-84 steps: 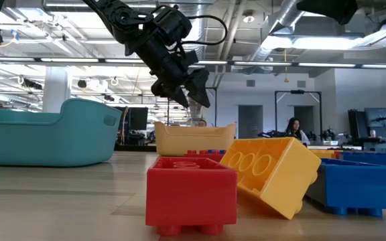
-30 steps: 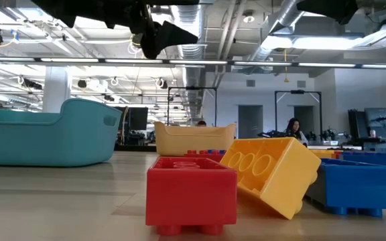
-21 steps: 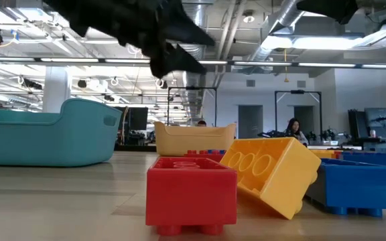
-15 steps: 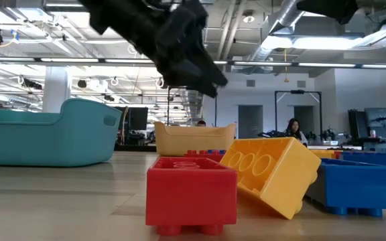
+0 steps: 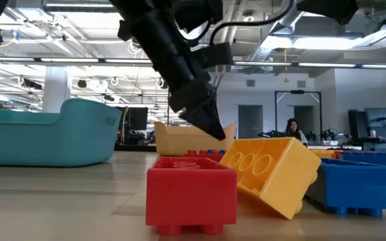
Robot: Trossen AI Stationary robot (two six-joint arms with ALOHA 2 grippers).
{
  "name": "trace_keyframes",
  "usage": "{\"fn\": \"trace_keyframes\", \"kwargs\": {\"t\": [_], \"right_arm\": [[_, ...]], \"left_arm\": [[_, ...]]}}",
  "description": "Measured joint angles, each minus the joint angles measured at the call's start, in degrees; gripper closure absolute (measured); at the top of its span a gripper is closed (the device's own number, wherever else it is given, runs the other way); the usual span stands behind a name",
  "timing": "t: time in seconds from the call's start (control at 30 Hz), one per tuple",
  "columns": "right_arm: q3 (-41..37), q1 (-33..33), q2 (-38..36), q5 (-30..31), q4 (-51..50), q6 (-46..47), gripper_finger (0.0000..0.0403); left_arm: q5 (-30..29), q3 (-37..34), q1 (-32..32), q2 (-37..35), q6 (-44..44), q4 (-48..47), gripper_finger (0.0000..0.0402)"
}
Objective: Sort & place blocks by color
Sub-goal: Put the blue game piece into the green bin
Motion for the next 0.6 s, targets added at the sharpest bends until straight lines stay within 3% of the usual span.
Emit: {"fn": "trace_keyframes", "kwargs": {"t": [0.6], "right_arm": [[0.0, 0.0, 0.0, 0.0, 0.0, 0.0, 0.0008]], "left_arm": [[3.2, 0.2, -2.8, 2.1, -1.5, -0.7, 0.0013]]}}
